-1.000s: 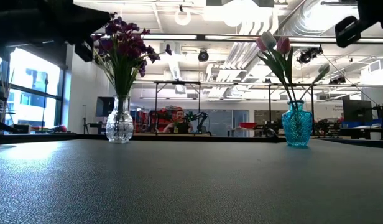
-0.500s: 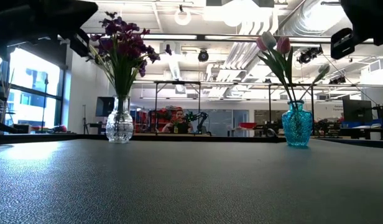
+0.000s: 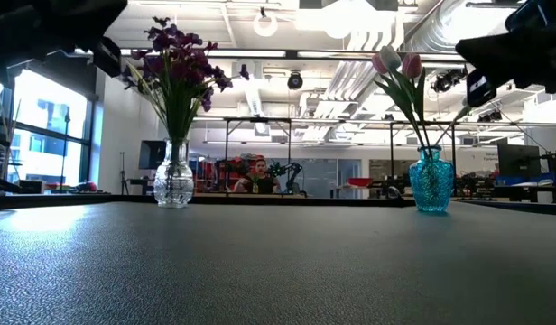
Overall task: Sort flowers into vase by color
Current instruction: Return to Home Position
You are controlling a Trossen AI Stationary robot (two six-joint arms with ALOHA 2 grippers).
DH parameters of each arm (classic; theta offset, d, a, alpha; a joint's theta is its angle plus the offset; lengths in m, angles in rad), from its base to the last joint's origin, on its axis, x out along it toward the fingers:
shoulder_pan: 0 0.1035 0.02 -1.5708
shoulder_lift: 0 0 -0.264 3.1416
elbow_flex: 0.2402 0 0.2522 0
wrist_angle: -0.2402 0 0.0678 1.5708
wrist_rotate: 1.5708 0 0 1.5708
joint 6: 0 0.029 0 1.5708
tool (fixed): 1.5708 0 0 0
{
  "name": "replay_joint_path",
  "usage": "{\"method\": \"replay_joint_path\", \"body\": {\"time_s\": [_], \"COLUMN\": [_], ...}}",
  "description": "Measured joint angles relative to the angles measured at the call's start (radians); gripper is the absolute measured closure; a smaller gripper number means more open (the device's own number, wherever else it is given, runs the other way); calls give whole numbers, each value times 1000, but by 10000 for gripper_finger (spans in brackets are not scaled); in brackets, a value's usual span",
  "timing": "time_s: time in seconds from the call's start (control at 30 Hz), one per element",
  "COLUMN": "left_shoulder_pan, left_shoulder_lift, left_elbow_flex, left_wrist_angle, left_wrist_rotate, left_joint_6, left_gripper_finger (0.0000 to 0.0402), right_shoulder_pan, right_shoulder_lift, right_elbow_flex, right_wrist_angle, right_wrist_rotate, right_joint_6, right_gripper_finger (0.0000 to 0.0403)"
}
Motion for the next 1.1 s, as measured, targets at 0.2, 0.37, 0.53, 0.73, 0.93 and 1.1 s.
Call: {"method": "replay_joint_path", "body": {"time_s": [0.2,0.37,0.53,0.73,0.93,1.1], "left_shoulder_pan": [52,107,145,85,-60,-164], "left_shoulder_lift": [-58,-140,-196,-192,-195,-195], "left_elbow_flex": [0,0,0,0,0,-12], "left_wrist_angle": [-112,-215,-293,-323,-361,-378], "left_wrist_rotate": [119,118,-39,-210,-293,-349], "left_joint_6": [76,79,50,25,53,62], "left_gripper_finger": [401,401,401,401,401,401], "right_shoulder_pan": [-64,-79,-78,-78,-78,-77], "right_shoulder_lift": [2,4,4,4,4,4], "right_elbow_flex": [0,0,0,0,0,-1], "right_wrist_angle": [-83,-100,-100,-100,-100,-101], "right_wrist_rotate": [70,165,162,159,151,113], "right_joint_6": [49,77,44,4,52,102], "right_gripper_finger": [403,403,403,403,403,402]}}
